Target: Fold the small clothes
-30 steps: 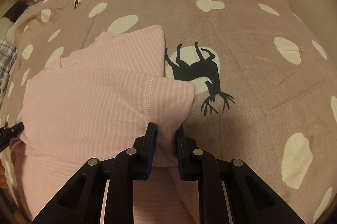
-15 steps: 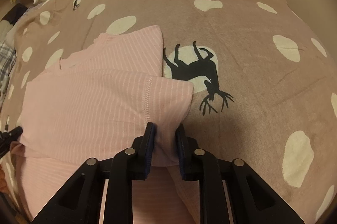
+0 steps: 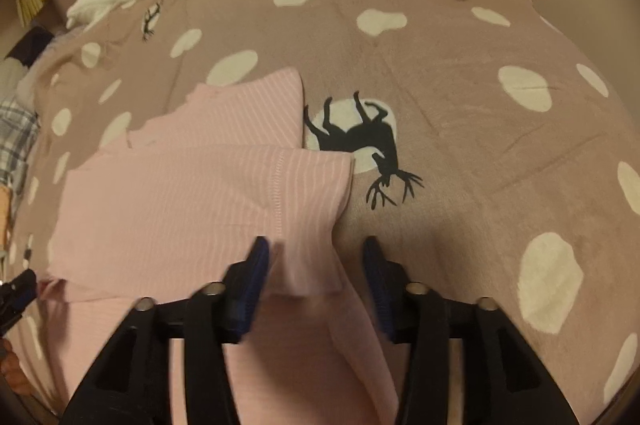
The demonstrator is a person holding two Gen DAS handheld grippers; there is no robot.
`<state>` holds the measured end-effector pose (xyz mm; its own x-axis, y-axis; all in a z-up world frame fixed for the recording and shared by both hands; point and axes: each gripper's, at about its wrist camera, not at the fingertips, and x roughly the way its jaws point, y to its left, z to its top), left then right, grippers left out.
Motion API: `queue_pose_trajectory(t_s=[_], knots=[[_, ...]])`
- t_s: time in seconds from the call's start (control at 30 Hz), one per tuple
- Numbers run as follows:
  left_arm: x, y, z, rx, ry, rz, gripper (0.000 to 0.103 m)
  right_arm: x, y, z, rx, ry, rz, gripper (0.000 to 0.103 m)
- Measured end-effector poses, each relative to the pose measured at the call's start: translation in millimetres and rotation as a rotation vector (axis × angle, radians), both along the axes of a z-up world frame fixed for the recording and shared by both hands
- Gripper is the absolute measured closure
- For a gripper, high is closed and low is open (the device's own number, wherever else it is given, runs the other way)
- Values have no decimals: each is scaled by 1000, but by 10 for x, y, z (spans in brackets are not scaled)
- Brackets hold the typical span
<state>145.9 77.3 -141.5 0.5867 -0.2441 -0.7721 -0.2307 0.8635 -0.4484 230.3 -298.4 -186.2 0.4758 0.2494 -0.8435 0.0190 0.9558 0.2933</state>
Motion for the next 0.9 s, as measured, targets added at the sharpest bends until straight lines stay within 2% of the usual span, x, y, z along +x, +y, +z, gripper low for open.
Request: queue_pose_trajectory(t_s=[0.2,0.3,0.43,0.57,0.77,0.9], knots=[[-302,-56,270,-1,-73,-39,14,-267,-114,422,6,-132,2,28],[-461,-102,338,6,-95,-58,11,-458,-185,654,26,-204,2,17],[-688,-175,355,15,-115,-95,6,-669,-214,810,49,-269,7,14],[-885,-263,257,-1,-105,-142,6,-941,-212,859,59,-313,17,12],[-1090,-294,-51,-50,-60,-192,7,-1291,-257,749,75,-316,41,12],[-1239,-287,-249,-62,-21,-191,18,-1458,-339,581,90,-265,19,12]])
